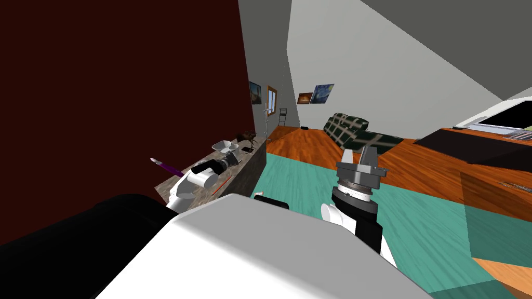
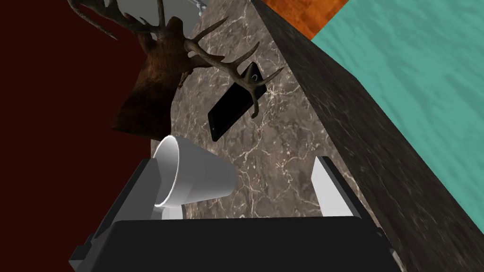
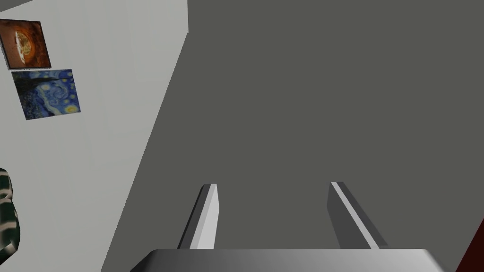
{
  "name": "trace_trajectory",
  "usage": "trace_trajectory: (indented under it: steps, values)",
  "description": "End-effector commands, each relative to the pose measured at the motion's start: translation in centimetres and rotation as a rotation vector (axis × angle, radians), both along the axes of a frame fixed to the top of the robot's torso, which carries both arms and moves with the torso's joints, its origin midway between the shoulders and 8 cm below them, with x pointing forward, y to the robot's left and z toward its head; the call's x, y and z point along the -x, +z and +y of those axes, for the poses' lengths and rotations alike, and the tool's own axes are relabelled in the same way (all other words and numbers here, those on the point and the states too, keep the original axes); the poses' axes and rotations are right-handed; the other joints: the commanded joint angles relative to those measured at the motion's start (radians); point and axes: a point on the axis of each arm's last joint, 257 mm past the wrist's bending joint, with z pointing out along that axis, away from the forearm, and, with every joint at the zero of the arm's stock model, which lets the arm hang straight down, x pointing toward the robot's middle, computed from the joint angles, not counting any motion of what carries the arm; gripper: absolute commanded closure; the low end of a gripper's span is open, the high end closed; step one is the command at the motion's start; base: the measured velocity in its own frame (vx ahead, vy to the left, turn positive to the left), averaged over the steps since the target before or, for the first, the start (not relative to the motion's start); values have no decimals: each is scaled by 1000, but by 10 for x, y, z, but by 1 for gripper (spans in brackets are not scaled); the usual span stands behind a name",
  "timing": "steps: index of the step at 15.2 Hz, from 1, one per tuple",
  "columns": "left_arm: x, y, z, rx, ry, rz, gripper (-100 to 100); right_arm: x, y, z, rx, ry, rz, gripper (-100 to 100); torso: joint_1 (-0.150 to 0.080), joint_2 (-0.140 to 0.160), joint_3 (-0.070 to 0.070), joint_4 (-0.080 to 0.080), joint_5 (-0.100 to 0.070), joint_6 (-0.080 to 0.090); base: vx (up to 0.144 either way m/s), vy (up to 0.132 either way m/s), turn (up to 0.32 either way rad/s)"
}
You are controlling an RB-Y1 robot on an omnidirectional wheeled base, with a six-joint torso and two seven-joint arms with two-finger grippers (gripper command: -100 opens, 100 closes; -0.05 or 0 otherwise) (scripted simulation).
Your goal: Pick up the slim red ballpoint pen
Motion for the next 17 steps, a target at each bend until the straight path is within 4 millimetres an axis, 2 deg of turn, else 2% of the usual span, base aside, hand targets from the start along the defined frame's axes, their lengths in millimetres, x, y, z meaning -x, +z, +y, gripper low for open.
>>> trace_trajectory:
  steps: [1,6,10,17]
  values:
    - [6,-9,1,3,7,40,-100,0,0,0,0,0,0,0,0,0,0,0,0,0,38,-3,-1]
    - [20,-34,15,68,52,160,-100,0,0,0,0,0,0,0,0,1,1,0,0,0,54,-5,44]
    - [28,-46,17,65,60,216,-100,0,0,0,0,0,0,0,0,1,1,0,0,0,41,1,29]
    - [54,-77,30,127,119,375,-100,0,0,0,0,0,0,0,0,1,1,0,0,0,49,-1,56]
